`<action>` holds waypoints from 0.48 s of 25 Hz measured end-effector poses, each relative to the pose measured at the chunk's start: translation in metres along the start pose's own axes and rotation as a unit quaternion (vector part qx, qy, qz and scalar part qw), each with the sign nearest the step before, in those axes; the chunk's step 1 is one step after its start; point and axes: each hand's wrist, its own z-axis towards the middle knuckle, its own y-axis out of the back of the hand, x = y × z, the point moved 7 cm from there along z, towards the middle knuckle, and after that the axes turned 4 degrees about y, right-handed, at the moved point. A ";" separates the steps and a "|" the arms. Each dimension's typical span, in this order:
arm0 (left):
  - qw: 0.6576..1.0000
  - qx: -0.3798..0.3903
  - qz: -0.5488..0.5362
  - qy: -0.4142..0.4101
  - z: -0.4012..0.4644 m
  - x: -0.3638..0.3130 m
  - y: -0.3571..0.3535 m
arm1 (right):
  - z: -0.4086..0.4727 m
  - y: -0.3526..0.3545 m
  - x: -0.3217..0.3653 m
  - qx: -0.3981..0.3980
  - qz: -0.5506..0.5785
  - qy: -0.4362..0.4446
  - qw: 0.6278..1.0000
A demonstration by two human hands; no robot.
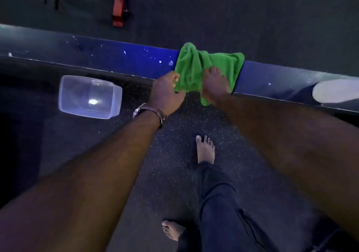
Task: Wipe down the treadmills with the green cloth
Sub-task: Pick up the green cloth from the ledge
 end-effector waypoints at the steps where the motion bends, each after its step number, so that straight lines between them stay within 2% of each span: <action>1: 1.000 0.007 -0.007 0.009 0.005 0.006 -0.009 | 0.008 -0.006 -0.004 0.005 -0.011 -0.012 1.000; 5: 0.999 0.016 -0.030 0.037 -0.002 0.026 -0.024 | 0.016 -0.010 0.002 0.016 0.010 0.028 0.999; 8: 0.996 -0.013 -0.062 0.063 -0.025 0.025 0.004 | 0.000 0.022 0.022 0.016 0.198 -0.007 0.980; 12: 0.989 -0.086 -0.095 0.077 -0.076 0.005 0.106 | -0.041 0.124 0.097 -0.018 0.339 0.058 0.939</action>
